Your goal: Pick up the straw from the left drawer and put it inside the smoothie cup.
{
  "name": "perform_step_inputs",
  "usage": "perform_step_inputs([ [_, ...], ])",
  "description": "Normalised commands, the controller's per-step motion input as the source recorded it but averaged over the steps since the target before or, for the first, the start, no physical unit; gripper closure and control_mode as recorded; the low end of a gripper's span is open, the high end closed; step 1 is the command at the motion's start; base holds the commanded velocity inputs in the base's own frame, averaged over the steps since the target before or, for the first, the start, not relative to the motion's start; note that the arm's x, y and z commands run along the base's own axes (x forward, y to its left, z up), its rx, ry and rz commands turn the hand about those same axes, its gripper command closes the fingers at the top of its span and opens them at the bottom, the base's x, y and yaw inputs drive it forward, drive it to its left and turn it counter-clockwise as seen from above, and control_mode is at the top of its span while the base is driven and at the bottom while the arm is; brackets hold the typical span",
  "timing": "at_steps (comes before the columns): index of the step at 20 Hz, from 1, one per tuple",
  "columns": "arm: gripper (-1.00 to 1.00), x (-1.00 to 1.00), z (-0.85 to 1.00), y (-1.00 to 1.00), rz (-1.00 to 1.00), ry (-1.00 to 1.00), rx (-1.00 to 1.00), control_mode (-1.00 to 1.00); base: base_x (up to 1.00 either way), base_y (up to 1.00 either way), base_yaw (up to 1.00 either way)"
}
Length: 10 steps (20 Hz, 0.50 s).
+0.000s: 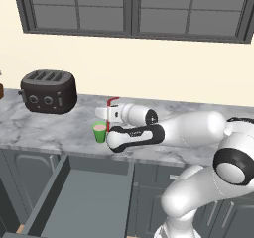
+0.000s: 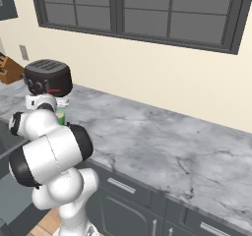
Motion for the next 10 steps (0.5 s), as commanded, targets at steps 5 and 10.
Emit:
perform_step_inputs([
  [5,1.0,0.02,-0.02,0.0,0.0,0.0,0.0,-1.0,0.0,0.0,0.0],
  [10,1.0,0.0,0.21,0.0,0.0,-0.06,0.0,-1.0,0.0,0.0,0.0],
])
